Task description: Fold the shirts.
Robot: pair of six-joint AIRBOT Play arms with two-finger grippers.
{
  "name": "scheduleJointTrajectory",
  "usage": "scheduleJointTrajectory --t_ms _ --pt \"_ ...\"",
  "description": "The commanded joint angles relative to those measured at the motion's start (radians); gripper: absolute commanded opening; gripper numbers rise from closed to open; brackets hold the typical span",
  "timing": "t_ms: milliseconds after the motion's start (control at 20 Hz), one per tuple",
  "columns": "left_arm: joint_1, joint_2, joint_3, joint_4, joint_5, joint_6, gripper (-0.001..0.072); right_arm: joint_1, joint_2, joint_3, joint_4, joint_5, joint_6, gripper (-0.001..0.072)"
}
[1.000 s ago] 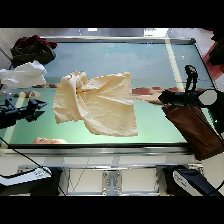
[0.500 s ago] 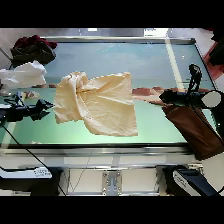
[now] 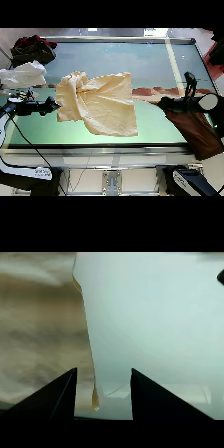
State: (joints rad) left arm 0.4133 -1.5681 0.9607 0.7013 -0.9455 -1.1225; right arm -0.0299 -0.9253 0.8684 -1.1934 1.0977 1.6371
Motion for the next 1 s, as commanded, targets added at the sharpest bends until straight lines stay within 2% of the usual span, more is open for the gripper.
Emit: scheduleJointTrajectory --t_ms 0,150,300,500,700,950 --pt "-0.018 -0.003 0.014 -0.014 -0.049 0.011 0.0015 0.001 -0.001 -0.203 0.158 0.058 0.074 0.0409" --pt "-0.018 -0.003 0.014 -0.015 -0.084 0.012 0.0015 0.001 -0.001 -0.460 0.462 -0.116 0.030 0.0409" --pt "-0.018 -0.003 0.014 -0.015 -0.107 0.024 0.0016 0.001 -0.001 -0.636 0.627 -0.187 0.015 0.0410" --pt "-0.018 -0.003 0.014 -0.016 -0.116 0.024 0.0016 0.001 -0.001 -0.743 0.895 -0.335 -0.105 0.0410" --pt "-0.018 -0.003 0.014 -0.016 -0.118 0.031 0.0016 0.009 -0.002 -0.763 0.995 -0.390 -0.175 0.0410" --pt "-0.018 -0.003 0.014 -0.016 -0.120 0.031 0.0015 0.129 -0.058 -0.763 1.122 -0.433 -0.251 0.0410"
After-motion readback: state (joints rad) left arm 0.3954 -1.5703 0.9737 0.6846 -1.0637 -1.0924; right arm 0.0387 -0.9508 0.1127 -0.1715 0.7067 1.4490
